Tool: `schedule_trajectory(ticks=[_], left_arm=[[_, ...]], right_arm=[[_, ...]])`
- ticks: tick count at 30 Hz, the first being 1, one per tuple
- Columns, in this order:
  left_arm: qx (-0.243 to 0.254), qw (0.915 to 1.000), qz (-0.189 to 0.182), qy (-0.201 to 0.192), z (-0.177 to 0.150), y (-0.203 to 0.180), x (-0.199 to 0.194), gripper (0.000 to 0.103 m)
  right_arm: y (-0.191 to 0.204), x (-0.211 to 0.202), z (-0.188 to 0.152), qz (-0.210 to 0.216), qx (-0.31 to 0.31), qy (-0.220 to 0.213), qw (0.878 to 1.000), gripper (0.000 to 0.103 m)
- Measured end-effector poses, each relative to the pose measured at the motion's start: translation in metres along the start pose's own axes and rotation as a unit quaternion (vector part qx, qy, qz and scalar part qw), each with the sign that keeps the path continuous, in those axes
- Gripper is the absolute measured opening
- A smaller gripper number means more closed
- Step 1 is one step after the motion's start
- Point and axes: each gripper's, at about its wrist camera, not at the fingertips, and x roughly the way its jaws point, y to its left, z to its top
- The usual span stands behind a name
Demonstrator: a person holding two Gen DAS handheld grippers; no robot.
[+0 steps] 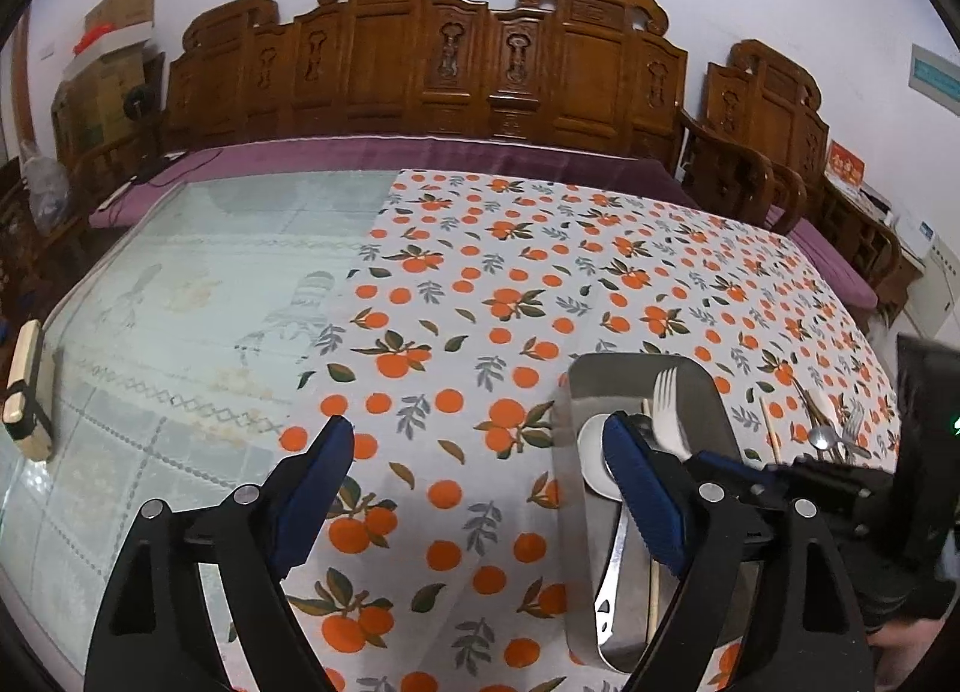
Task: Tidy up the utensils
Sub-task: 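Lower the silver fork into the tray and open the right tool, then move the right tool back toward the remaining utensils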
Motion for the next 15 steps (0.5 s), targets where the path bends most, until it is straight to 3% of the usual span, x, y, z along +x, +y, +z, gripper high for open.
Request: schedule_trajectory(ticks=[8,15], left_arm=[[0.009,1.0000,0.002,0.000,-0.001,-0.006,0.000,0.082],[0.020,0.9997,-0.012,-0.002,-0.003,-0.025,-0.004,0.082]], right_arm=[[-0.001,-0.003,-0.004,0.009,-0.011,0.003,1.000,0.008],[-0.022,-0.051,-0.008,-0.012,-0.046,-0.029,0.998,0.008]])
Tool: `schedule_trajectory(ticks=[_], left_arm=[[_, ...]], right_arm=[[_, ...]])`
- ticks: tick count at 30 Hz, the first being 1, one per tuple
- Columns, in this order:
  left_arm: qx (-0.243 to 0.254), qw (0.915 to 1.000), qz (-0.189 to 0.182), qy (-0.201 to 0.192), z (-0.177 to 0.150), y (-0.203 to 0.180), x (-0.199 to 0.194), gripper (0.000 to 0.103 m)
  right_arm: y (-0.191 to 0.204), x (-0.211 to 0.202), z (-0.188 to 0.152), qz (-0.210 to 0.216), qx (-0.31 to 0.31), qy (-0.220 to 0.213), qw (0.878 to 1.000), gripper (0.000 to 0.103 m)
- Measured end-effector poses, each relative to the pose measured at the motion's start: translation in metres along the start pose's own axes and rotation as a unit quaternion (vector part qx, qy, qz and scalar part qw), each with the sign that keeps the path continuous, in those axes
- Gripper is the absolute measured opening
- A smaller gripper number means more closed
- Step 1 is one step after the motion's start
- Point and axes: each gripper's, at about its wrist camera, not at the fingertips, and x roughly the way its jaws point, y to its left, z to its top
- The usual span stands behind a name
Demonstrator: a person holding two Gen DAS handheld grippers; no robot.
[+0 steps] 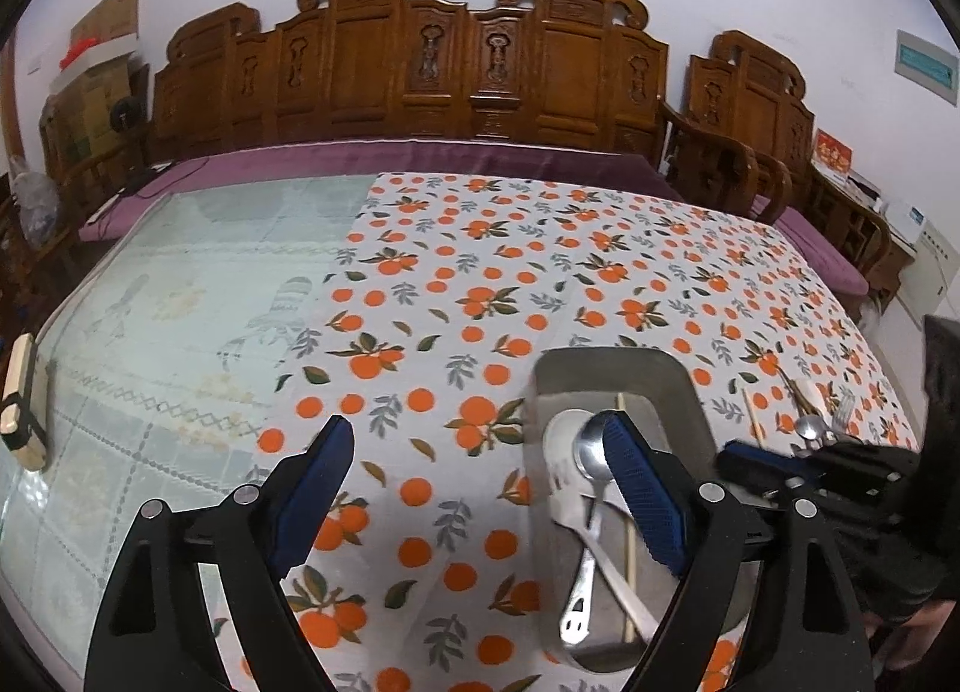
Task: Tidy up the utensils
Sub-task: 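Move the right tool back toward the remaining utensils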
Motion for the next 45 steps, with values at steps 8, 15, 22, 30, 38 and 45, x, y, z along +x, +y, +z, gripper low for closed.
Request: schedule_trajectory(ticks=[8,15,22,30,38,45], left_arm=[[0.015,0.9992,-0.036,0.003,-0.003,-0.040,0.000,0.082],[0.055,0.9967,-0.059,0.003,-0.012,-0.087,-0.001,0.082],[0.073,0.9946,-0.074,0.007,-0.021,-0.111,0.001,0.082],[0.082,0.9929,-0.084,0.015,-0.032,-0.130,0.005,0.082],[0.093,0.9911,-0.094,0.016,-0.039,-0.146,0.003,0.082],[0.108,0.9884,-0.106,0.014,-0.046,-0.165,-0.001,0.082]], right_arm=[[-0.052,-0.063,-0.023,-0.059,-0.013,-0.022,0.998,0.023],[-0.111,-0.084,-0.050,-0.116,-0.013,-0.004,0.993,0.023],[-0.169,-0.075,-0.073,-0.152,0.009,0.018,0.988,0.031],[-0.206,-0.052,-0.080,-0.143,0.023,0.027,0.989,0.031],[-0.217,-0.038,-0.074,-0.120,0.028,0.045,0.991,0.031],[-0.210,-0.040,-0.076,-0.113,0.006,0.068,0.991,0.022]])
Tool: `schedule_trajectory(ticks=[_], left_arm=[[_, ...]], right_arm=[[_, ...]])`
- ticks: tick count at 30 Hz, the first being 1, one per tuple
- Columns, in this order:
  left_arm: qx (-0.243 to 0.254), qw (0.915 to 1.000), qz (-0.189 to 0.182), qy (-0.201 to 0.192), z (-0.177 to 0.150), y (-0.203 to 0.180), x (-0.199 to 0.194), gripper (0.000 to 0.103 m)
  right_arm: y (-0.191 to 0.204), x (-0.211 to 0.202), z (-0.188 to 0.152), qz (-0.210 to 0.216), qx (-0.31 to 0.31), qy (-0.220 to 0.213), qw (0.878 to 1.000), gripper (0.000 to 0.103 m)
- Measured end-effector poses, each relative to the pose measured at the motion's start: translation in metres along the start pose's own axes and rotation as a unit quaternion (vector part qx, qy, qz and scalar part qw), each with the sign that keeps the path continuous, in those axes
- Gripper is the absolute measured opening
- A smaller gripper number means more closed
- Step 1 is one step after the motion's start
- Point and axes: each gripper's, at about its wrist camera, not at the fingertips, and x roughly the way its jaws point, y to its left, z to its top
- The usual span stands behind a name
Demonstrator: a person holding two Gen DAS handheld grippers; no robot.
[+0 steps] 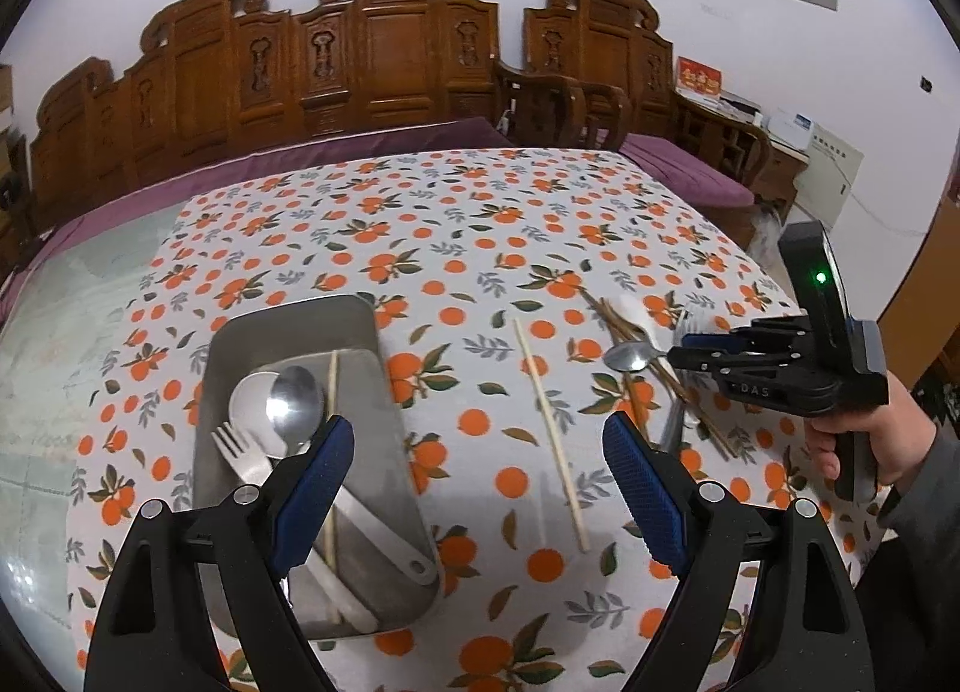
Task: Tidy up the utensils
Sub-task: 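Move the right tool back toward the remaining utensils, then grasp the silver spoon with the right tool while the left tool grasps a wooden chopstick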
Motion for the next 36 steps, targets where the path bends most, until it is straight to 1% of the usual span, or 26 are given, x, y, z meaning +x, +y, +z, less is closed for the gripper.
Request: schedule_trajectory(ticks=[2,4,7,13,18,19,20,21,24,27,30,32,35,36], left_arm=[[0.004,1.0000,-0.002,0.000,-0.001,-0.004,0.001,0.082],[0.006,1.0000,-0.005,0.000,-0.002,-0.008,0.001,0.082],[0.009,0.9999,-0.009,0.000,-0.003,-0.014,0.002,0.082],[0.014,0.9997,-0.016,0.009,-0.007,-0.025,0.010,0.082],[0.026,0.9993,-0.021,0.017,-0.012,-0.037,0.019,0.082],[0.028,0.9992,-0.022,0.019,-0.013,-0.039,0.021,0.082],[0.029,0.9991,-0.023,0.020,-0.014,-0.041,0.023,0.082],[0.032,0.9990,-0.024,0.022,-0.016,-0.043,0.025,0.082],[0.039,0.9986,-0.024,0.027,-0.019,-0.048,0.031,0.082],[0.042,0.9983,-0.023,0.032,-0.021,-0.050,0.037,0.081],[0.043,0.9981,-0.022,0.039,-0.024,-0.052,0.044,0.074],[0.044,0.9979,-0.021,0.042,-0.026,-0.053,0.048,0.070],[0.046,0.9975,-0.019,0.050,-0.027,-0.053,0.056,0.060],[0.046,0.9972,-0.020,0.054,-0.028,-0.054,0.060,0.056]], right_arm=[[0.004,-0.001,-0.001,-0.003,-0.011,0.006,1.000,0.018],[0.008,-0.001,0.000,-0.009,-0.024,0.009,1.000,0.018],[0.009,0.005,0.003,-0.021,-0.028,0.012,0.999,0.019],[0.002,0.012,0.010,-0.009,-0.014,0.016,1.000,0.020],[0.001,0.014,0.012,0.001,-0.017,0.018,1.000,0.017],[0.001,0.014,0.012,0.003,-0.016,0.018,1.000,0.016],[0.001,0.014,0.012,0.006,-0.016,0.018,1.000,0.010],[0.002,0.013,0.012,0.009,-0.017,0.017,1.000,0.007],[0.006,0.010,0.012,0.016,-0.021,0.016,1.000,0.004],[0.006,0.007,0.012,0.020,-0.015,0.014,1.000,0.004],[0.004,-0.001,0.012,0.022,-0.004,0.001,1.000,0.004],[0.003,-0.010,0.013,0.022,0.006,-0.016,1.000,0.004],[0.003,-0.020,0.013,0.020,0.014,-0.034,0.999,0.004],[0.004,-0.022,0.013,0.020,0.014,-0.037,0.999,0.004]])
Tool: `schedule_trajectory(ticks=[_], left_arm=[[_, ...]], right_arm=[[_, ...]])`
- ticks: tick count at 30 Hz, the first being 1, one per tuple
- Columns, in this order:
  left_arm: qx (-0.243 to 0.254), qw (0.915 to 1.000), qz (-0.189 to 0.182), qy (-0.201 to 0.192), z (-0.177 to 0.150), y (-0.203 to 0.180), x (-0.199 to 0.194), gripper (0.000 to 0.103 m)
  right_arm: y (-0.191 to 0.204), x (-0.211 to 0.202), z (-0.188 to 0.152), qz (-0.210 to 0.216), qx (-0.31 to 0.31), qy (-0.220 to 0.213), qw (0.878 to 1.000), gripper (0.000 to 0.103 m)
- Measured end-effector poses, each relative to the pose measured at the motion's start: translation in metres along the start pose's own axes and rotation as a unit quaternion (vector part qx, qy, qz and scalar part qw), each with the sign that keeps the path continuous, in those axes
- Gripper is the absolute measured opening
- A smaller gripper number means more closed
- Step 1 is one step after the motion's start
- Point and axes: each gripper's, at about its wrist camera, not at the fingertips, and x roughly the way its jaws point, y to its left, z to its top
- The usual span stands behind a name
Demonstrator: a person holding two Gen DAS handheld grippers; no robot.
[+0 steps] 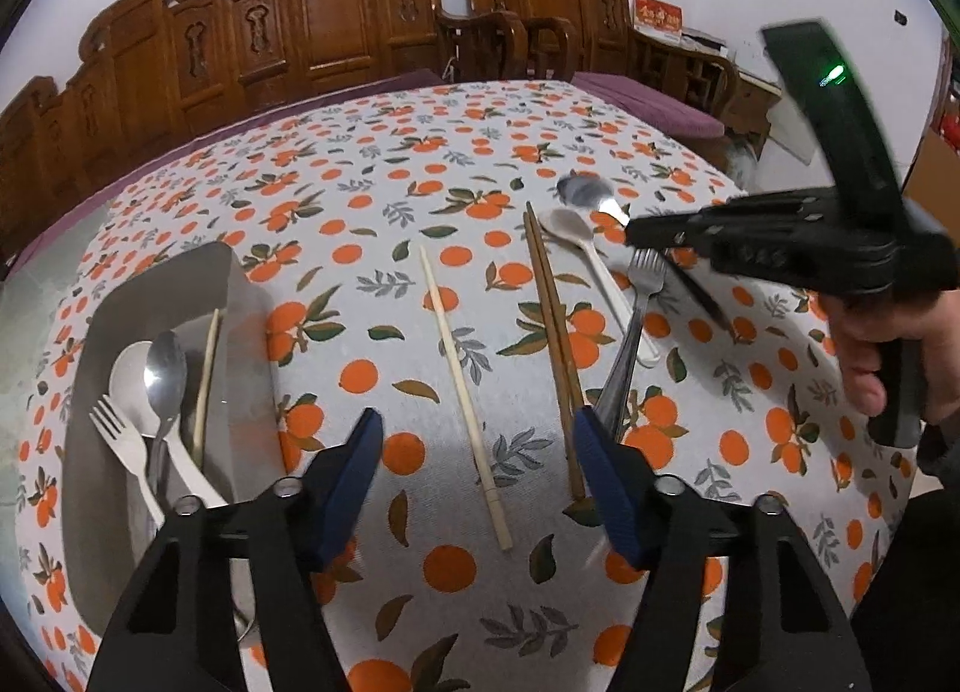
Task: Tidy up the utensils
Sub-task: 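Grasp the silver spoon with the right tool while the left tool grasps a wooden chopstick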
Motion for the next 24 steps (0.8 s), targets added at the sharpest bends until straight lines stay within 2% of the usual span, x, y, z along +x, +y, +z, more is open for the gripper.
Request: schedule_trajectory(ticks=[4,8,10,15,17,24], left_arm=[[0.004,0.9999,-0.001,0.011,-0.002,-0.003,0.011,0.040],[0.006,0.9996,0.009,0.025,-0.005,-0.005,0.022,0.030],[0.000,0.9994,0.009,0.033,-0.006,-0.003,0.027,0.020],[-0.003,0.9992,0.013,0.037,-0.008,-0.001,0.034,0.018],[-0.006,0.9992,0.012,0.037,-0.008,0.000,0.034,0.006],[-0.012,0.9994,0.003,0.034,-0.007,0.004,0.027,0.004]], right_arm=[[0.003,-0.005,-0.001,-0.001,0.001,-0.011,1.000,0.004],[0.004,-0.005,-0.002,-0.001,0.001,-0.012,1.000,0.004],[0.005,-0.006,-0.002,-0.001,0.000,-0.012,1.000,0.004],[0.006,-0.005,-0.003,-0.001,0.000,-0.012,1.000,0.004],[0.006,-0.005,-0.004,-0.002,0.000,-0.011,1.000,0.004],[0.011,-0.005,-0.006,-0.003,0.003,-0.014,1.000,0.004]])
